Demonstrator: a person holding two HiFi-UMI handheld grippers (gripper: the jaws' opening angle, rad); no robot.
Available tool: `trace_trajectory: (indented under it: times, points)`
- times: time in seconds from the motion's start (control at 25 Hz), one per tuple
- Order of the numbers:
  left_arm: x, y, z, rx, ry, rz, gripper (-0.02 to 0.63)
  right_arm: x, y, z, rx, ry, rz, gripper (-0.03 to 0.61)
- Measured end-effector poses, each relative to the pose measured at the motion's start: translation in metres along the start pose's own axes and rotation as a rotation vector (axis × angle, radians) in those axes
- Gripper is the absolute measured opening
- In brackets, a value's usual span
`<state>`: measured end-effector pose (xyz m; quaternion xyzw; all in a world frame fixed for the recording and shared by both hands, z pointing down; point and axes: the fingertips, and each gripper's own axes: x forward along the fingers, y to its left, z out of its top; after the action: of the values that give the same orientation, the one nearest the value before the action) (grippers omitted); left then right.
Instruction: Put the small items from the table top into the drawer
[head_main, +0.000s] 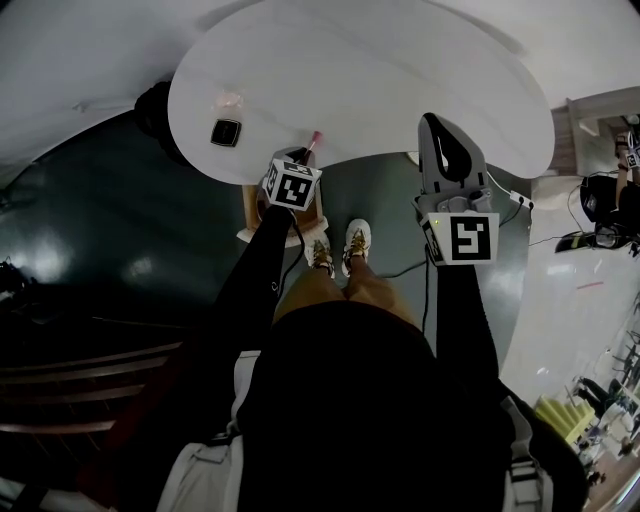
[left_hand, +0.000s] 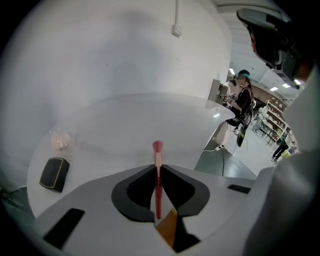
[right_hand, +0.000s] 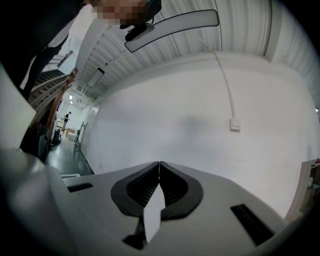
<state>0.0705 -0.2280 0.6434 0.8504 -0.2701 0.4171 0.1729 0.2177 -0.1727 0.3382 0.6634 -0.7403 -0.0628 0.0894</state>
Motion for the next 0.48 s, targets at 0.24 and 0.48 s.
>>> trace_trajectory:
  times: [0.24,0.48]
  points:
    - [-0.052,-0.002,0.053,0.056,-0.176,0.044,0.052,0.006,-0.001,0.009,0.013,-0.034,0.014,0.026]
    - [-0.126,0.005,0.120,0.091,-0.419,0.122,0.052,0.020,0.001,0.025,0.015,-0.084,0.044,0.026]
